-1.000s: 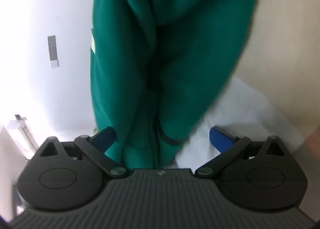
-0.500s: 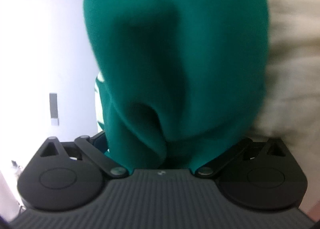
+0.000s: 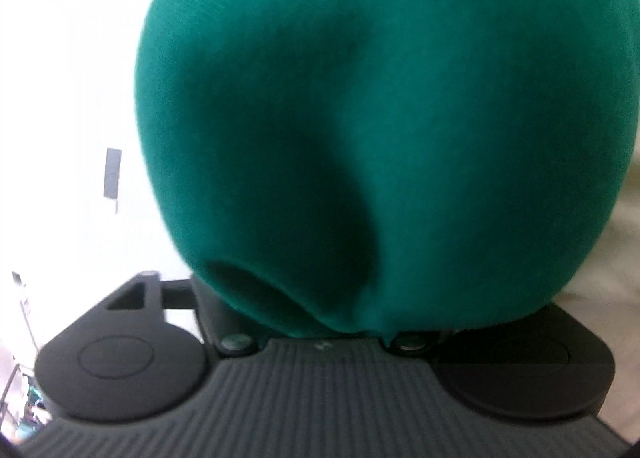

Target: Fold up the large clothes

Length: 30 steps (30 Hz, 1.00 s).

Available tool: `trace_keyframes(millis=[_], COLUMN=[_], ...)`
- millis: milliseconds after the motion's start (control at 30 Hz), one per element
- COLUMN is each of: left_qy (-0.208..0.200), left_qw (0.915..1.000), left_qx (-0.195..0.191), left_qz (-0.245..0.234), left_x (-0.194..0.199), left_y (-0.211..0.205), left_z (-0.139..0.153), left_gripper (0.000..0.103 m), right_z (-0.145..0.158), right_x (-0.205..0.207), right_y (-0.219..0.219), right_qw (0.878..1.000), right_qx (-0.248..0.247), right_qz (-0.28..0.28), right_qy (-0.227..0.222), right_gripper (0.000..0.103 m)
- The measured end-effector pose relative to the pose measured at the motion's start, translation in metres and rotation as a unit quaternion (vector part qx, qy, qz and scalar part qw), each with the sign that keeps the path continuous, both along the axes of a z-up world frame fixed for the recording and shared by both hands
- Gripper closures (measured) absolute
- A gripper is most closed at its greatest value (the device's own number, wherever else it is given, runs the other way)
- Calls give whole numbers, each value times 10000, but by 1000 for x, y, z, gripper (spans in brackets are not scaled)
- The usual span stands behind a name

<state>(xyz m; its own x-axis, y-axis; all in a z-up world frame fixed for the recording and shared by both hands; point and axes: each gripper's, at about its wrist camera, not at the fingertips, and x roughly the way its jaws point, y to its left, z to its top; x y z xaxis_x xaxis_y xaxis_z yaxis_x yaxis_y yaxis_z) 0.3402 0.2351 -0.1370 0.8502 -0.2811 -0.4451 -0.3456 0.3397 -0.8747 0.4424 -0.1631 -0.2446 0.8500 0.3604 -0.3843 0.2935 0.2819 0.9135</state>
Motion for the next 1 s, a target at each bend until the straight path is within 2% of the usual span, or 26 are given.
trace_keyframes(millis=[133,233,367,500,600,767,1000], left_qy=[-198,-315,-354,-482,-544,-628,-1011], left_qw=[9972,9953,9943,9909,9893,9842,9800], left_qx=[677,834,867,1067,1110,1264,1006], left_qz=[-268,-389,-507,-665,-779,-1066,-1391], left_x=[0,-6,-20,-30,-44,-72,-70], left_y=[-11,-16,-26,-41,-55,-97,-177], left_z=[22,29,37,53,62,72,74], left_gripper=[63,64,64,64,64,64,64], right_z=[15,29,49,68,79,90,123], right_x=[0,-1,-6,-16,-24,-37,-49], right_y=[-7,-9,-25,-37,-49,-69,-139], right_qw=[9989,9955,9885,9823,9808,9742,9702], right_qx=[-352,-668,-1090,-1369,-1401,-1733,-1999], right_qz=[274,523,850,1076,1196,1279,1016], right_qy=[-177,-422,-613,-697,-643,-671,-920], right_gripper=[49,54,60,67,69,73,74])
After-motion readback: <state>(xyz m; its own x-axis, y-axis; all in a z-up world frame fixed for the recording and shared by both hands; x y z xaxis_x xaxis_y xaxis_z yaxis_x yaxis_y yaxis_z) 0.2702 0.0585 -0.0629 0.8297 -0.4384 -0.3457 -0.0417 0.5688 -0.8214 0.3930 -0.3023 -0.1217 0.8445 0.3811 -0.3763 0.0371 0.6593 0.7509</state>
